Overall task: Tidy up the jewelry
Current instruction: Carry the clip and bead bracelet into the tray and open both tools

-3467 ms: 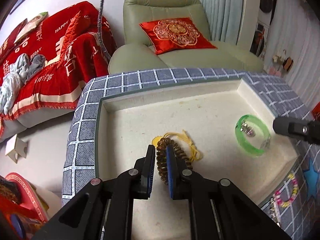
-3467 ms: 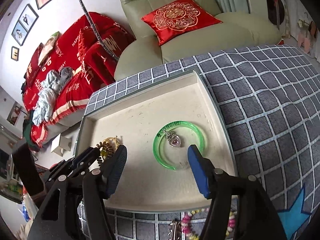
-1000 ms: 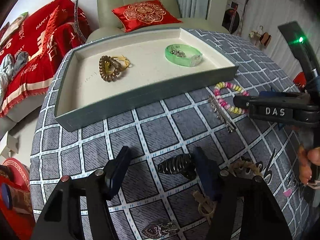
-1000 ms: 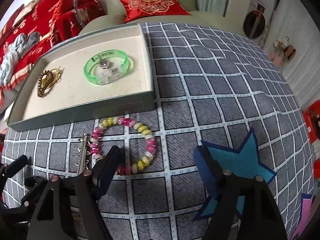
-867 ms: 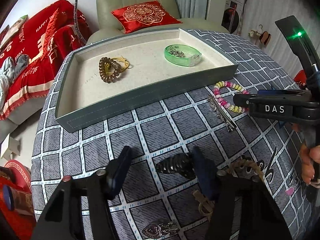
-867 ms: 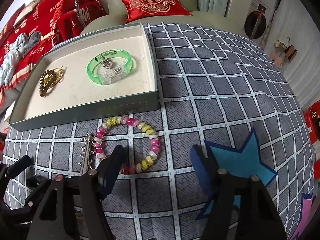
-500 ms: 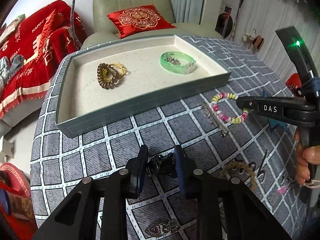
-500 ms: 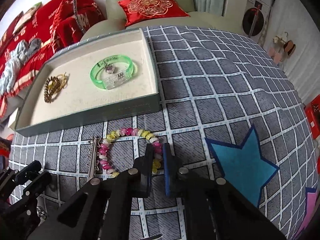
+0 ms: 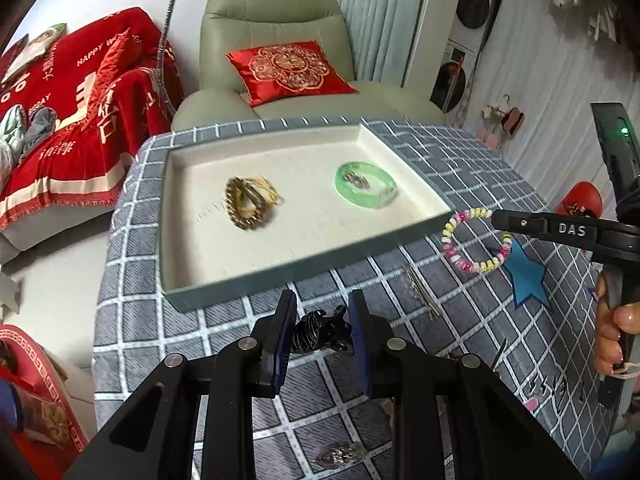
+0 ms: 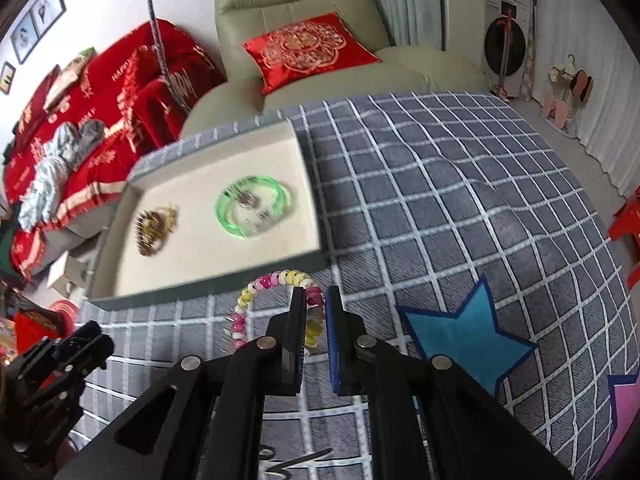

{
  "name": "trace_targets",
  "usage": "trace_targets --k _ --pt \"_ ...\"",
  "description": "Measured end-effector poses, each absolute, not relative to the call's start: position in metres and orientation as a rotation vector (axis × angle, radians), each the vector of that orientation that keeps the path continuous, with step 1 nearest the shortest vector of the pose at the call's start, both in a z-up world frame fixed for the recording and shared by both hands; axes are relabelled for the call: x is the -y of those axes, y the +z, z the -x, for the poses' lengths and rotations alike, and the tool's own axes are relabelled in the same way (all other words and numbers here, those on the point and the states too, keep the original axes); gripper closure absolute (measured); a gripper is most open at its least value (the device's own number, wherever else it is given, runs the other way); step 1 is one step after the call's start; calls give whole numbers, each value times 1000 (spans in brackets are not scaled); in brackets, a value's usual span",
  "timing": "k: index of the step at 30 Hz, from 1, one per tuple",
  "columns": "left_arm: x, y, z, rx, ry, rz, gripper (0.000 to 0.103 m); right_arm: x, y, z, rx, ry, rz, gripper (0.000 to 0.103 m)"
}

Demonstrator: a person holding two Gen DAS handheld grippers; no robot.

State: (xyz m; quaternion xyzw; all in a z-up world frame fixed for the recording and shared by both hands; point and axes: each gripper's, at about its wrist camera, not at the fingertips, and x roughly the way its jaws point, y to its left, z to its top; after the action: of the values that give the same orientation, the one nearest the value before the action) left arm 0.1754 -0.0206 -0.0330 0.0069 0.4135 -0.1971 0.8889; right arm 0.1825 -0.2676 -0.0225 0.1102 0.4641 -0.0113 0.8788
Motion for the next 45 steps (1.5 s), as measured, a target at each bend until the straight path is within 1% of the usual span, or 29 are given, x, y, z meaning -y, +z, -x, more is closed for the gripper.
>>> trace_targets --k 9,16,20,28,32,39,45 --pt "-1 -8 -202 -814 -366 16 60 241 0 -206 -938 78 -273 93" --pt "-15 5 -242 -803 -334 50 60 215 -8 -242 -963 151 -322 93" --pt "-8 -5 -263 -810 -315 8 60 205 -29 -263 -1018 180 -386 93" --pt "11 -45 -287 -892 -318 -35 60 199 -70 -286 -1116 171 -399 93" --pt "17 -56 -291 -913 -315 -46 60 203 -83 -292 -1137 152 -402 93" --pt "21 -74 -299 -945 -287 -62 60 207 -90 -300 -1126 116 -358 93" --pt "29 -77 -295 -913 -260 -124 59 205 -88 -302 -1117 114 -314 93"
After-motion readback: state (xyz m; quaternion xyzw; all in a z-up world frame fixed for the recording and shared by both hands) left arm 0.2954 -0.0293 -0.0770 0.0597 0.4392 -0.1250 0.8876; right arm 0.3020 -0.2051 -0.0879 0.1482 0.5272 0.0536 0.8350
